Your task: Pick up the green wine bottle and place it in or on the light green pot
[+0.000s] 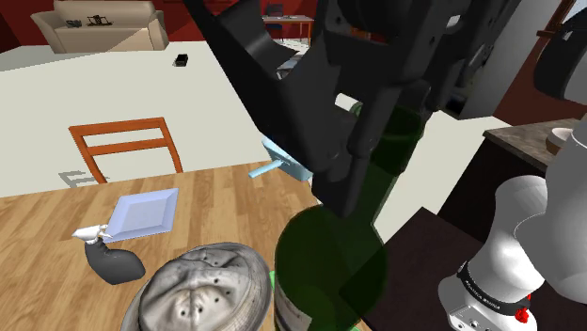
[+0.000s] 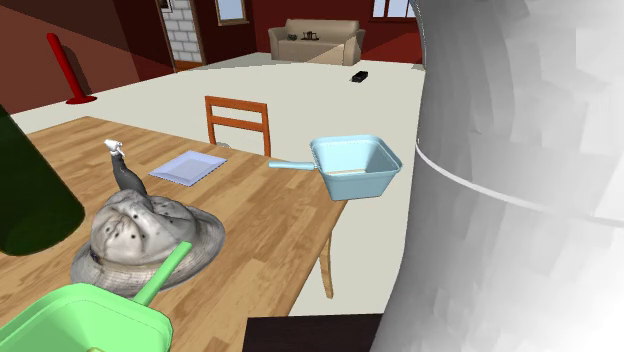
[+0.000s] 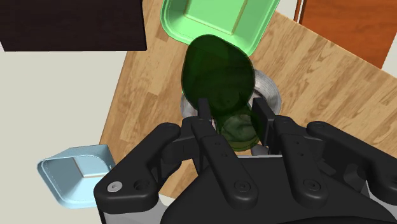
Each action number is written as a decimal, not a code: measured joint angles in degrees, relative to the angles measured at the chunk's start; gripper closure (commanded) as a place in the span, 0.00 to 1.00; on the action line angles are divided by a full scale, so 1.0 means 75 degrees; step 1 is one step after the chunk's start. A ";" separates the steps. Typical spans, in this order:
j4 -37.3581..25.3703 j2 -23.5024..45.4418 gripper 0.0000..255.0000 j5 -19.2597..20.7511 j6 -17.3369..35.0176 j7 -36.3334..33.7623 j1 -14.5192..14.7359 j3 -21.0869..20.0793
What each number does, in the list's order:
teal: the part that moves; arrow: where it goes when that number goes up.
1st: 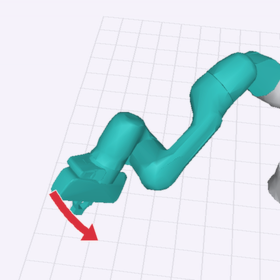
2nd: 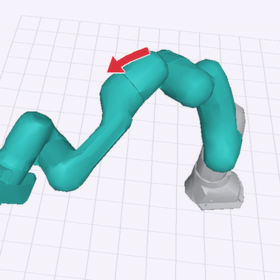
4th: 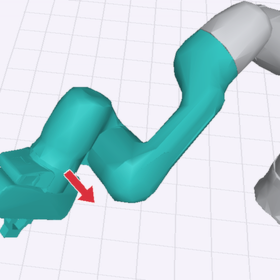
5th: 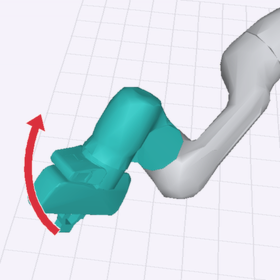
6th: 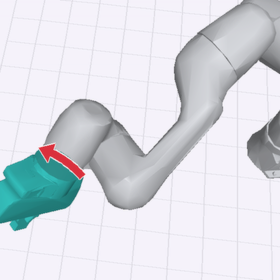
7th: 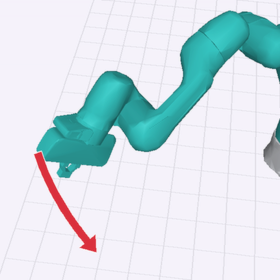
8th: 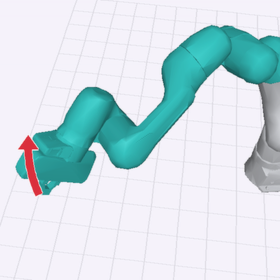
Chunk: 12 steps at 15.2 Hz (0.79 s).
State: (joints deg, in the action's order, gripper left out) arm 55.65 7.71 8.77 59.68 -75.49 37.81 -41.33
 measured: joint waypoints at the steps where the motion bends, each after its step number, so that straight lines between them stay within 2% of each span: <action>1: 0.0215 -0.0109 1.00 -0.0094 0.0131 0.0011 -0.0065 0.0017; 7: 0.1930 -0.1036 1.00 -0.0794 0.1149 0.0342 -0.0544 0.0276; 12: 0.2989 -0.1538 1.00 -0.1120 0.1824 0.0541 -0.0680 0.0444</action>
State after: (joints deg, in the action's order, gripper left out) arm 78.07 -3.82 0.37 73.36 -71.43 32.71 -38.00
